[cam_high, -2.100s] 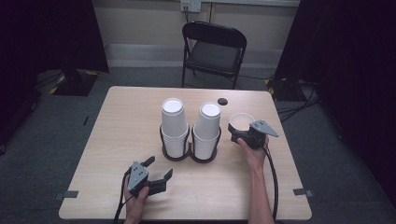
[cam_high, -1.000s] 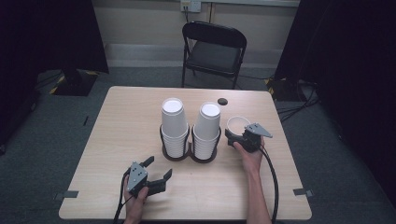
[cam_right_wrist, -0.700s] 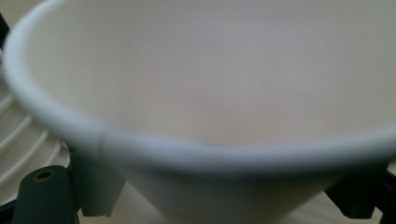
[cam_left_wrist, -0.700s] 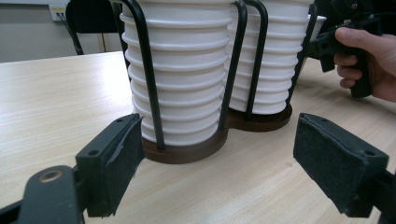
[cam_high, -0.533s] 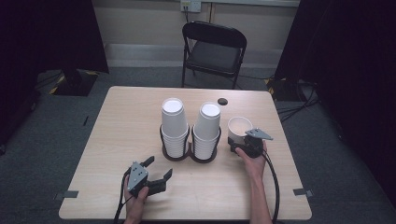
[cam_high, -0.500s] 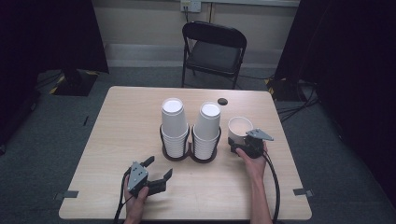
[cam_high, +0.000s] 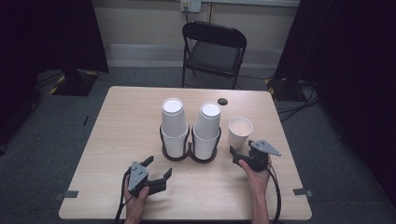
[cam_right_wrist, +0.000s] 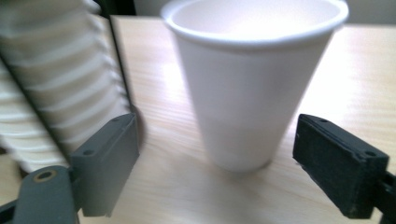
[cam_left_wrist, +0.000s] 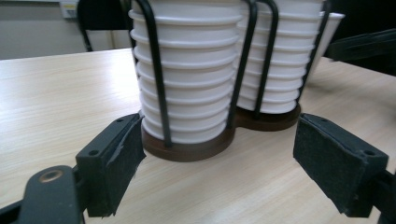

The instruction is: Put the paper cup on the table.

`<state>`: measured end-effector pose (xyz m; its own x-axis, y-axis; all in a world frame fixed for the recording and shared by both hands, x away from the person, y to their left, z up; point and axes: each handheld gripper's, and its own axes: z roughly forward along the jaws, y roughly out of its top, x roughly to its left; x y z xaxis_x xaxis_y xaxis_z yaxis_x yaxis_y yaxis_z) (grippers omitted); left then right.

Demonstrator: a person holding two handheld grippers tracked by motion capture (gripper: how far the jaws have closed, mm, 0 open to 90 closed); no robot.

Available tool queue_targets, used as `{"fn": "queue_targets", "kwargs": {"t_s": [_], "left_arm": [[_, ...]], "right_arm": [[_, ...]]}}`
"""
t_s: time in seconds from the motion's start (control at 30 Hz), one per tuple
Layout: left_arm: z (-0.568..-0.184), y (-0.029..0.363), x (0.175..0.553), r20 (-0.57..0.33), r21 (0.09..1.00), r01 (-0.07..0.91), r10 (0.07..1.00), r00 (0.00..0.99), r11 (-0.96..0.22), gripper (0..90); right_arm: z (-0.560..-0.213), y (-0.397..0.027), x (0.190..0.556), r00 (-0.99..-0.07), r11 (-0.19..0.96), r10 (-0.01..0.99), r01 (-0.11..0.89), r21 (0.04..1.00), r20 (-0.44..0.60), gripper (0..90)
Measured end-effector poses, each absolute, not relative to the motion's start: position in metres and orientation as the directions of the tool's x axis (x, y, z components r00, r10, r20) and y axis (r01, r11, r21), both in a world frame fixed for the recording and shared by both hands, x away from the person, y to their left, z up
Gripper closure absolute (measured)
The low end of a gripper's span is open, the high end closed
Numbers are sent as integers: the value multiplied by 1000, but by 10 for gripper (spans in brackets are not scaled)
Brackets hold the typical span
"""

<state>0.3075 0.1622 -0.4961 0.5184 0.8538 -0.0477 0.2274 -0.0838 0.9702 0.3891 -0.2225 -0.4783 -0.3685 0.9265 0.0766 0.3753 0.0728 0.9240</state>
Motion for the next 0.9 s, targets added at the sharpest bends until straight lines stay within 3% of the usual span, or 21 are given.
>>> {"fn": "queue_targets", "kwargs": {"t_s": [0.13, 0.53, 0.7, 0.9], "left_arm": [[-496, 162, 306, -51, 972, 226, 875, 481, -68, 157], [-496, 164, 305, -59, 972, 225, 870, 489, -60, 157], [-497, 165, 304, -61, 976, 214, 870, 490, -52, 157], [-497, 166, 303, -61, 978, 205, 867, 495, -48, 157]], "right_arm": [[-474, -217, 370, -383, 66, 921, 329, 942, 69, 147], [-486, -182, 319, -479, 32, 874, 214, 976, 77, 162], [-495, -168, 312, -517, 10, 851, 192, 981, 93, 154], [-496, -164, 310, -500, 35, 864, 174, 984, 58, 138]]}}
